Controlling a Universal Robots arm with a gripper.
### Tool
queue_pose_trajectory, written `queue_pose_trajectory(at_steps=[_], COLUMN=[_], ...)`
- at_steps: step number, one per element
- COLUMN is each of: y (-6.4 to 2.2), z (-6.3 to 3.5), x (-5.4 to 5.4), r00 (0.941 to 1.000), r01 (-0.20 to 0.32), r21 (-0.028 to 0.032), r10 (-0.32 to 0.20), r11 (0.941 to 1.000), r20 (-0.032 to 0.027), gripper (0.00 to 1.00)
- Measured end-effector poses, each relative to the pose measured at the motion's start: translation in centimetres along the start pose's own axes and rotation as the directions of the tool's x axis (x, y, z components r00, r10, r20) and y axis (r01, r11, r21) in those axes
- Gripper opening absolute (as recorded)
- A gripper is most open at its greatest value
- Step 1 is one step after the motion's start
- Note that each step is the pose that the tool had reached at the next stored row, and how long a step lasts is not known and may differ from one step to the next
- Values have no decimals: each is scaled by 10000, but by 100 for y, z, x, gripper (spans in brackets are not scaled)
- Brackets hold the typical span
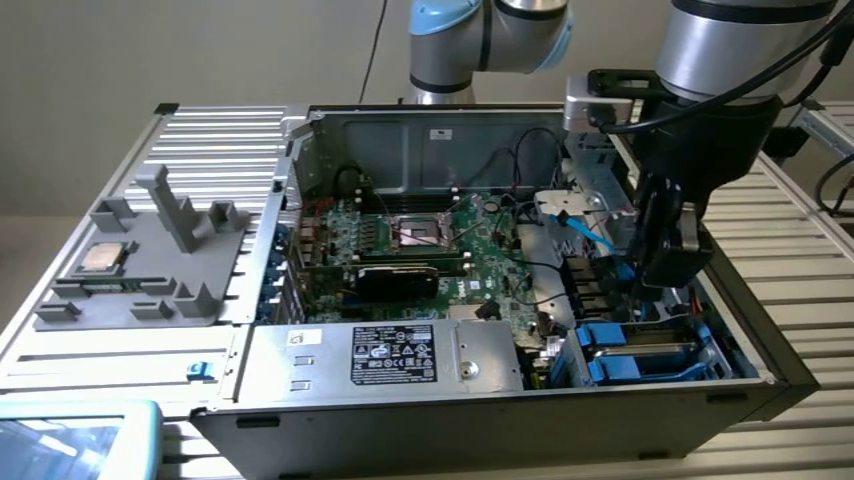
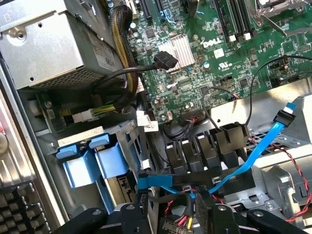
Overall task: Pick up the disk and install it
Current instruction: 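Insert the first disk wire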
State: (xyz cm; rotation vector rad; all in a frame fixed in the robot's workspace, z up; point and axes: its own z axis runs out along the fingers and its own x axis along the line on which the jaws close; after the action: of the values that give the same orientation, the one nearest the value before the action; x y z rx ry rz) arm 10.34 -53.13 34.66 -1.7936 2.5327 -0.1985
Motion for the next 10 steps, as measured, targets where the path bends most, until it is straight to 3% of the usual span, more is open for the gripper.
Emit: queue_pose_trajectory(at_steps=[3, 7, 10], y=[-6, -19, -45], z=[-58, -134, -269], x=[-1, 2, 14], r00=[10000, 10000, 10000], r01=[-13, -24, -29], r21=[137, 146, 137], r10=[12, 24, 28], r11=[9999, 9999, 9999], r20=[48, 50, 44], gripper=[51, 51, 51])
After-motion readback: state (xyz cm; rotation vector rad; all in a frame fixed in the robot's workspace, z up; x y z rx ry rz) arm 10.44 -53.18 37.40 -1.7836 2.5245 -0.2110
